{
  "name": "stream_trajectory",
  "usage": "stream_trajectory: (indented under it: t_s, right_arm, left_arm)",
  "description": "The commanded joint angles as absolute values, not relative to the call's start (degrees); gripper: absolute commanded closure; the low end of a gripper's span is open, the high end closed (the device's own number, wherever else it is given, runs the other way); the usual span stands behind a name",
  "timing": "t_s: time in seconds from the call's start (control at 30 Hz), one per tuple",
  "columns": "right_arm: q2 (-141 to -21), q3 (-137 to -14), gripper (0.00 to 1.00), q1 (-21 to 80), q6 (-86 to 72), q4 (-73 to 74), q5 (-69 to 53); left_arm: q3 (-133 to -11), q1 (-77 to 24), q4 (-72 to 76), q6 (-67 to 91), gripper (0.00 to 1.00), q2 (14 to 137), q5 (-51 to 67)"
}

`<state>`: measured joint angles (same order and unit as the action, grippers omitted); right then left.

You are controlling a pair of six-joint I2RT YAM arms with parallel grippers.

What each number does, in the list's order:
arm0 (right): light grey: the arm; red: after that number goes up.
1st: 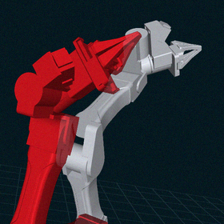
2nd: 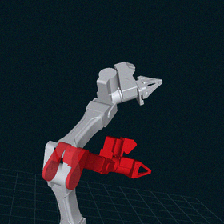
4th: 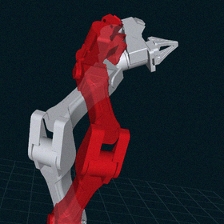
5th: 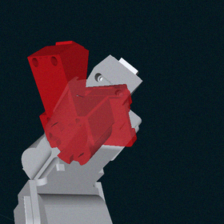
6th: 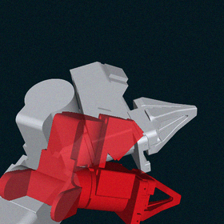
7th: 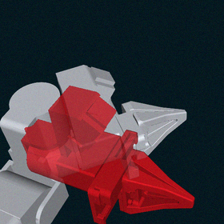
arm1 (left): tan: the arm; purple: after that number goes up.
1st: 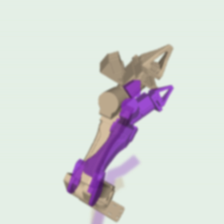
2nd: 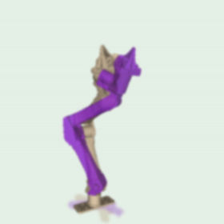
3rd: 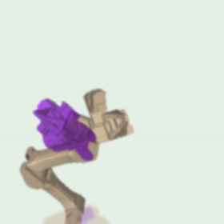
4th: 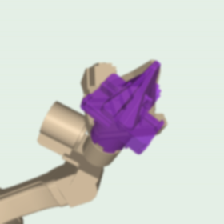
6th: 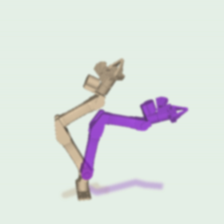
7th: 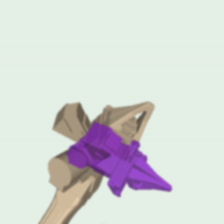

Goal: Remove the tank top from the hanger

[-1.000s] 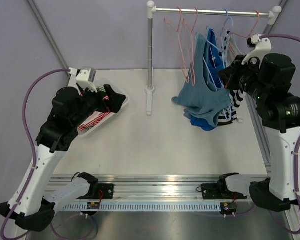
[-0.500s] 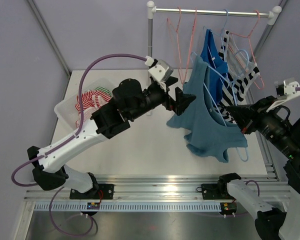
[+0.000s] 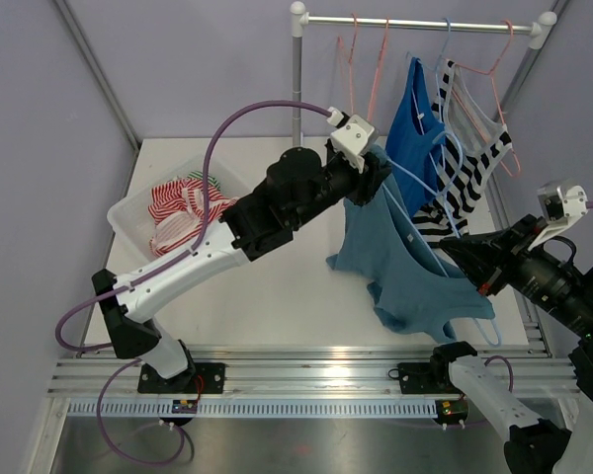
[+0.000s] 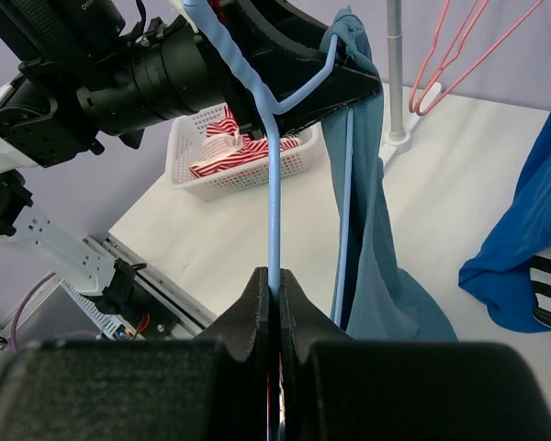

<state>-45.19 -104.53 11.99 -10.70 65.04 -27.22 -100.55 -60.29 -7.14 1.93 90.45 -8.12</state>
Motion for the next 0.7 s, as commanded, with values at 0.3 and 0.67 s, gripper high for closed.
stream_trajectory:
  t_s: [0.3, 0.67]
  right_arm:
    - [-46.14, -98.26, 1.00, 11.87, -11.78, 56.96, -27.68]
    - [-46.32, -98.44, 1.00, 11.87, -11.16, 56.16, -26.54]
  left_arm:
    - [-96.60, -60.47, -3.43, -1.41, 0.40, 85.08, -12.92]
    - [-95.80, -60.38, -3.96, -2.55, 0.78, 85.43, -13.88]
